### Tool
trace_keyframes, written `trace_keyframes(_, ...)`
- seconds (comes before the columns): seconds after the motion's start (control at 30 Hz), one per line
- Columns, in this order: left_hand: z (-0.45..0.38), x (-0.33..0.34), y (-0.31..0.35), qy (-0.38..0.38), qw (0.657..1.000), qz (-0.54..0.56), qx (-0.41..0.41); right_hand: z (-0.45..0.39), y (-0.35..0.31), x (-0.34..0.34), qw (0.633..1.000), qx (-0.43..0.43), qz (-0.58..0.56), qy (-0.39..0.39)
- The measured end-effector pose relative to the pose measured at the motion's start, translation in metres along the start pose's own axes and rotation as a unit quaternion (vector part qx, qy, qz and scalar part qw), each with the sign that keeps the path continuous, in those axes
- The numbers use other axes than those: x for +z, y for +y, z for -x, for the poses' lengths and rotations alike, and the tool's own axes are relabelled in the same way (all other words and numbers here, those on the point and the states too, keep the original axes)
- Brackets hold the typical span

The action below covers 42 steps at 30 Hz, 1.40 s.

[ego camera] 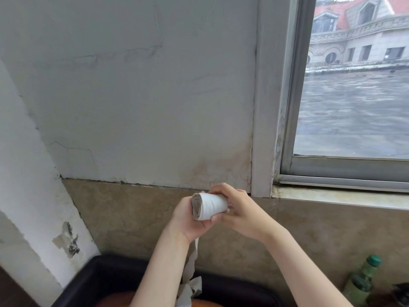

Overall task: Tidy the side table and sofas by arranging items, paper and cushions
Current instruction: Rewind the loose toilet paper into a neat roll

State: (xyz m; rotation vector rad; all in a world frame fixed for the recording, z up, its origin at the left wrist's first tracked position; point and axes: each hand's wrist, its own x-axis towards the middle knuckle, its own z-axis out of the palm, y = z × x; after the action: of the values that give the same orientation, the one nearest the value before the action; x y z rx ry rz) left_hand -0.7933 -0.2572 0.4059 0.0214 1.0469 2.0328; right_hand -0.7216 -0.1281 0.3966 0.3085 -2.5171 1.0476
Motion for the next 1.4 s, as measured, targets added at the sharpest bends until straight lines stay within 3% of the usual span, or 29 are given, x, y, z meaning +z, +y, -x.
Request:
trace_keyframes(0.13,0.002,-0.005,-0.001,-0.052,0.998,-0.04,0.008,-0.001,-0.004,-0.006,0.994,0.032,-0.105,-0.002)
trace_keyframes(0.3,0.003,-0.001,0.005,-0.015,0.992,-0.126,0.01,0.002,-0.007,-0.001,0.985,0.049,-0.161,-0.023)
trace_keyframes(0.4,0.006,0.004,0.01,0.019,0.988,-0.154,-0.004,0.001,-0.005,0.0,0.99,0.074,-0.117,-0.03)
trace_keyframes(0.67,0.006,0.009,0.006,-0.014,0.994,-0.11,0.023,-0.008,-0.007,0.0,0.988,0.148,-0.04,0.032)
trace_keyframes(0.77,0.004,0.011,0.004,0.0,0.995,-0.095,0.024,-0.008,-0.01,0.003,0.983,0.139,0.025,0.114)
trace_keyframes(0.87,0.005,0.013,0.005,0.019,0.997,-0.073,0.021,-0.004,-0.008,0.001,0.981,0.046,0.064,0.178)
trace_keyframes(0.93,0.006,0.015,0.006,0.021,0.998,-0.048,0.021,-0.002,-0.006,-0.002,0.993,-0.02,0.062,0.1)
trace_keyframes(1.0,0.003,0.016,0.007,0.044,0.998,-0.028,0.034,-0.001,-0.002,-0.001,0.996,-0.025,0.087,0.015)
trace_keyframes(1.13,0.002,0.018,0.003,0.055,0.997,-0.048,0.028,-0.005,0.004,0.001,0.988,-0.044,0.135,0.061)
trace_keyframes(1.23,0.001,0.016,0.008,0.061,0.995,-0.082,0.023,-0.003,-0.003,-0.008,0.995,-0.013,0.101,0.023)
trace_keyframes(1.4,-0.015,0.018,0.064,0.062,0.992,-0.063,0.094,0.005,-0.015,-0.015,0.996,0.017,0.082,-0.035)
